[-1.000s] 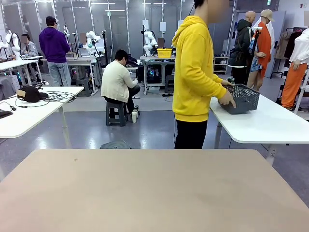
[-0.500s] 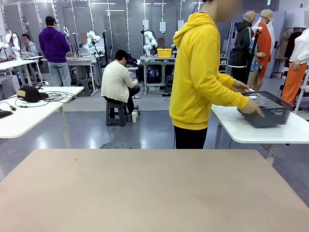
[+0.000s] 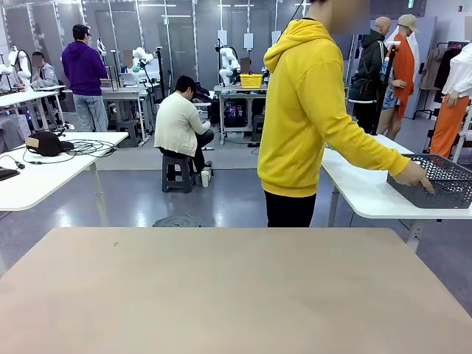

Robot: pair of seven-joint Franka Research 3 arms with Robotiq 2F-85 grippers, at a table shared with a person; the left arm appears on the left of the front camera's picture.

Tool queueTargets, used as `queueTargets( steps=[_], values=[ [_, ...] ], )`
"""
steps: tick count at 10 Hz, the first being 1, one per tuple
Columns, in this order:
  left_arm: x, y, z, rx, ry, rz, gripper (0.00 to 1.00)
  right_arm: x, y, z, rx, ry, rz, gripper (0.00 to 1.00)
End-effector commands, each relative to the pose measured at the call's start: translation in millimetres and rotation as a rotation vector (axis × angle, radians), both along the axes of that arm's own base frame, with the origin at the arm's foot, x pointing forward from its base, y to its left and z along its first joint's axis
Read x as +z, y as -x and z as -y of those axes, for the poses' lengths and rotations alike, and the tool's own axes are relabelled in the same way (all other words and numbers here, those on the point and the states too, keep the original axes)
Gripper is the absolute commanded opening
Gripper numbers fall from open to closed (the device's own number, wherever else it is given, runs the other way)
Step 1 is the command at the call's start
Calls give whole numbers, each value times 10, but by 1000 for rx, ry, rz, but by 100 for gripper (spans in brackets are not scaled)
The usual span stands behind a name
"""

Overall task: Fold the towels and place them in the basket.
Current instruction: When a person lays out a Towel with hook on the table, fold it in half twice.

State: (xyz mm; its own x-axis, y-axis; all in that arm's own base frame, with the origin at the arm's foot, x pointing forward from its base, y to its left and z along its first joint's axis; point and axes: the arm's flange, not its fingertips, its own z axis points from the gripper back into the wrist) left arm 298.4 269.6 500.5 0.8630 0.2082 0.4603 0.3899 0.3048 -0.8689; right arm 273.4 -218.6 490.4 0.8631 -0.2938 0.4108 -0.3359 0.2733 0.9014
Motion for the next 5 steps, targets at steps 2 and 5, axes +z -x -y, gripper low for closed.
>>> queueTargets(
  steps=[2, 5],
  values=[
    [-18, 17, -3, -8, 0, 6, 100, 8, -15, 12, -2, -3, 26, 100],
    [-18, 17, -3, -8, 0, 6, 100, 8, -15, 12, -2, -3, 26, 100]
  ],
)
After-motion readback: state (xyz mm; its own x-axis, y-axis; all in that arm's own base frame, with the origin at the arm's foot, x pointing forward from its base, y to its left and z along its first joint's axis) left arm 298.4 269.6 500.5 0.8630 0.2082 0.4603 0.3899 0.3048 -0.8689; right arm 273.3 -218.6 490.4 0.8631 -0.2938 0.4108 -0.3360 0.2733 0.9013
